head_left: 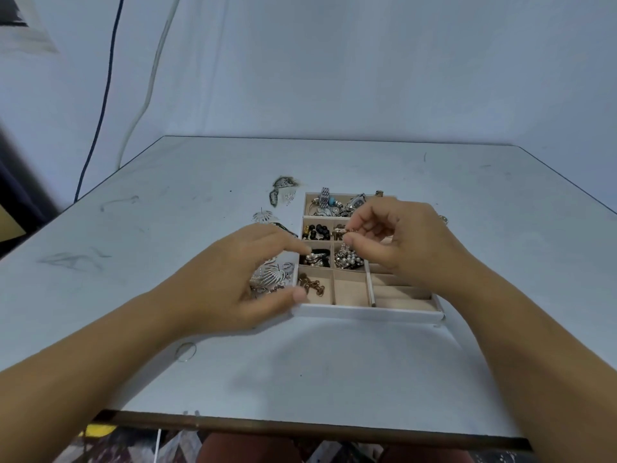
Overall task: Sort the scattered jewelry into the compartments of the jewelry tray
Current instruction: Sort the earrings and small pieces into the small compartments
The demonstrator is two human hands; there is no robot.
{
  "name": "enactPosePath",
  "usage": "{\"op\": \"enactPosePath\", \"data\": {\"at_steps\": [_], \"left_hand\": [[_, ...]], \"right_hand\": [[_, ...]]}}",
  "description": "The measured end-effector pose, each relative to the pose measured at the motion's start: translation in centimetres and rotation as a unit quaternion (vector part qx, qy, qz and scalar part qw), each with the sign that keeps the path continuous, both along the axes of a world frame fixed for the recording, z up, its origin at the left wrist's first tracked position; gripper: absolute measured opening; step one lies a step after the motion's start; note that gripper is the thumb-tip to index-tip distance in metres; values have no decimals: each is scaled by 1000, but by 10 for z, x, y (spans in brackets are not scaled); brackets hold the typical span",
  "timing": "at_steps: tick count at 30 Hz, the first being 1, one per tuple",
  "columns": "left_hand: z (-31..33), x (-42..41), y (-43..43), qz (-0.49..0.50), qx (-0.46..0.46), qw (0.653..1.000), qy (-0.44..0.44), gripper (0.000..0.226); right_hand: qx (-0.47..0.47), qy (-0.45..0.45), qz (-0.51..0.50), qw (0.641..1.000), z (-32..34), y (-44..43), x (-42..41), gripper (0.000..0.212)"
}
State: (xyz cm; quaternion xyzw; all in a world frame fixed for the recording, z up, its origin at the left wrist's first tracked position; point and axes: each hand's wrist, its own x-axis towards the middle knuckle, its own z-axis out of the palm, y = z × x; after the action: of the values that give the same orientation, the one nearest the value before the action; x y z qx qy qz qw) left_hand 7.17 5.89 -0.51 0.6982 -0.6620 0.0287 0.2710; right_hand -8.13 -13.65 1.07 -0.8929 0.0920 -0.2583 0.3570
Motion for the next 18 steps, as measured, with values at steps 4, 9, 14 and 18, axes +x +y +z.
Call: {"op": "enactPosePath", "data": {"at_steps": [4, 9, 14, 18], "left_hand": [[-10, 17, 14, 9, 85, 996, -13, 84], [-21, 21, 16, 26, 121, 992, -7, 87], [-22, 21, 15, 27, 117, 993, 2, 86], [-22, 21, 15, 27, 117, 993, 12, 86]], "right_hand": [[1, 27, 23, 999, -1, 6, -1, 16], [57, 28, 54, 997, 1, 18, -1, 8], [61, 76, 76, 992, -3, 29, 3, 7], [-15, 116, 53, 992, -7, 30, 5, 7]]}}
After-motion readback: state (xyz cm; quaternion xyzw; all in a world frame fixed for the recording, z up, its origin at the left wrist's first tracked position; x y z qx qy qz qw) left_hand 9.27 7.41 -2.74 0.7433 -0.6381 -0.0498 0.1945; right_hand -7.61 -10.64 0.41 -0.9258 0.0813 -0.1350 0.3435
